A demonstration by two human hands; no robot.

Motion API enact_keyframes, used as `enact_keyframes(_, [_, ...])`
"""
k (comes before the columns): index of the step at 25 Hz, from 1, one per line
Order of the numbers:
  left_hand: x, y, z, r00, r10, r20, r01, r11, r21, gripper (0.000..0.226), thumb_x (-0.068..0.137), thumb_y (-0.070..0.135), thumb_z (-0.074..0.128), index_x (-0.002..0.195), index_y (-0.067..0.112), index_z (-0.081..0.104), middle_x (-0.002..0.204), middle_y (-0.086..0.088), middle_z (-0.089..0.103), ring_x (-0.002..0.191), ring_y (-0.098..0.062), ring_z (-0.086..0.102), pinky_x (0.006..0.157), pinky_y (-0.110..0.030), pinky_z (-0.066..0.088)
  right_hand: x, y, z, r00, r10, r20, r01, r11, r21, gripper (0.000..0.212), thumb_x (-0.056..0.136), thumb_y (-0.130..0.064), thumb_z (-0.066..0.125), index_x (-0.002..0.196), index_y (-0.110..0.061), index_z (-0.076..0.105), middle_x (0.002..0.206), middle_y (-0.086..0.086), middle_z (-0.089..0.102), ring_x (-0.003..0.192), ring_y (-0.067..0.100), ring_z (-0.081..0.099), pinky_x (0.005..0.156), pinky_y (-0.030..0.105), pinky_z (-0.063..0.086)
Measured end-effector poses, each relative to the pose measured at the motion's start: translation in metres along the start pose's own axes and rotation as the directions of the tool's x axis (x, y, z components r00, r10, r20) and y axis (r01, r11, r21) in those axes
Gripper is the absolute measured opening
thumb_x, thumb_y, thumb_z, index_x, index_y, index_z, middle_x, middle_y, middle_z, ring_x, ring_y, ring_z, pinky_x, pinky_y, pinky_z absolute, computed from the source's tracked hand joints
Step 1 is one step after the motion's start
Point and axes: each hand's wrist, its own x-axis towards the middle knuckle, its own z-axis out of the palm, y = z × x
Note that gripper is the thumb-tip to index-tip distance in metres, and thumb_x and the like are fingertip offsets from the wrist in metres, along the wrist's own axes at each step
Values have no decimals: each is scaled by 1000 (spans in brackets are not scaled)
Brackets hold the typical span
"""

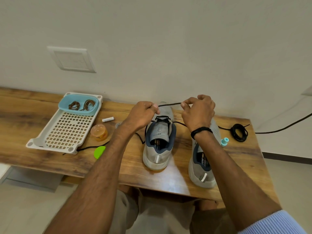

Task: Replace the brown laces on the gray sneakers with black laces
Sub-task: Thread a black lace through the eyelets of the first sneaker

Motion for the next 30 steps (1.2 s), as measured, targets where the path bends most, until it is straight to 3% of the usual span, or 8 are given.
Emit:
enact_keyframes(3, [1,-3,3,1000,-21,-2,21,998,67,29,103,31,48,90,19,71,98,2,66,98,-12,58,81,-25,38,-5,-1,4,995,97,-20,-99,983,-153,20,93,-31,60,105,-19,72,126,9,51,121,29,42,99,42,36])
enact_keyframes(6, [3,-6,0,995,-12,-103,19,997,75,27,100,34,54,85,21,71,91,6,67,93,-9,60,78,-23,39,-4,0,3,995,101,-15,-102,979,-175,25,92,-28,61,115,-18,66,128,12,49,120,31,43,99,42,37])
enact_keyframes(9, [2,-5,-1,994,14,-109,-4,996,93,32,99,39,55,80,20,73,70,14,61,72,-1,55,64,-20,37,-8,-10,6,979,-197,58,184,967,174,38,94,-23,62,130,-18,55,134,7,50,123,20,47,103,33,41])
enact_keyframes(12, [-1,1,4,999,0,-51,3,998,55,42,100,43,51,71,21,72,52,13,58,52,4,51,57,-18,37,-18,-24,13,888,-434,153,337,840,425,25,96,-22,59,120,-16,65,112,-2,69,103,10,63,91,28,52])
enact_keyframes(16, [0,1,3,993,-80,-90,71,992,-101,44,99,44,52,68,20,70,66,-2,64,59,-9,53,67,-29,46,-18,-22,17,899,-404,169,306,856,416,16,97,-23,57,104,-18,71,85,-13,67,83,7,65,74,22,51])
enact_keyframes(23, [-1,2,6,984,-148,-95,135,982,-128,30,93,28,59,69,16,70,78,-3,68,80,-19,61,85,-43,53,-15,-18,22,906,-344,247,225,885,408,15,98,-21,56,98,-18,71,82,-11,67,81,13,67,78,35,56])
enact_keyframes(26, [0,2,8,977,-181,-113,159,971,-180,26,94,28,61,88,5,69,88,-6,70,78,-22,66,72,-34,56,-15,-18,25,912,-337,235,221,884,411,15,98,-19,55,98,-17,70,84,-11,66,81,15,68,80,38,56])
enact_keyframes(30, [-2,8,5,967,-220,-132,173,939,-298,14,84,7,62,72,11,68,72,-2,67,59,-8,56,51,-17,43,-15,-17,24,900,-342,270,203,877,434,15,96,-29,59,97,-19,71,81,-17,64,81,13,68,80,37,57])
